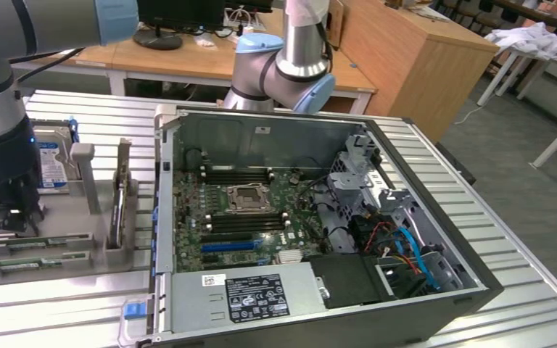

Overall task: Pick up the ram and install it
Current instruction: 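Pick up the ram and move it above insertion slot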

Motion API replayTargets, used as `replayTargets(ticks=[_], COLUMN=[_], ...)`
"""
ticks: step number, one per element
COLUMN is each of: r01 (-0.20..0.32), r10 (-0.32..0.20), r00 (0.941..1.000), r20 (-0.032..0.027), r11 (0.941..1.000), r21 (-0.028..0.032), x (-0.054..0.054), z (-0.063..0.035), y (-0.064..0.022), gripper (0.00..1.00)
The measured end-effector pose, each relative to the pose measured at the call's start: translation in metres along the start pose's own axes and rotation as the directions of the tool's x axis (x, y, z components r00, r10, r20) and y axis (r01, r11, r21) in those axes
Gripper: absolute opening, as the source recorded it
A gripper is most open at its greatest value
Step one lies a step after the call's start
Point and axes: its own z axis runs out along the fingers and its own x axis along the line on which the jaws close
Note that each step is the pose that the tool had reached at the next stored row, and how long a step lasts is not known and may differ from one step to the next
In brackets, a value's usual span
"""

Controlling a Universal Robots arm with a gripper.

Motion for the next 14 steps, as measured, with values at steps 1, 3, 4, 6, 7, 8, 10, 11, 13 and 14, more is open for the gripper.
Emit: replayTargets(ticks=[1,3,4,6,7,8,10,11,13,14], r01=[0.0,0.0,0.0,0.0,0.0,0.0,0.0,0.0,0.0,0.0], r10=[0.0,0.0,0.0,0.0,0.0,0.0,0.0,0.0,0.0,0.0], r00=[1.0,1.0,1.0,1.0,1.0,1.0,1.0,1.0,1.0,1.0], r20=[0.0,0.0003,0.0004,0.0002,0.0002,0.0002,0.0002,0.0003,0.0002,0.0004], r11=[1.0,1.0,1.0,1.0,1.0,1.0,1.0,1.0,1.0,1.0], r21=[0.0,0.0002,0.0004,0.0002,0.0002,0.0002,0.0003,0.0003,0.0001,0.0002], x=[0.0,0.0003,0.0011,0.0016,0.0016,0.0016,0.0017,0.0018,0.0021,0.0023], z=[0.0,0.0002,0.0003,0.0001,0.0001,0.0001,0.0003,0.0013,0.0048,0.0066], y=[0.0,-0.0001,-0.0001,0.0,0.0,0.0,0.0,0.0,-0.0001,-0.0001], gripper=[0.31,0.31,0.31,0.31,0.31,0.31,0.31,0.31,0.31,0.31])
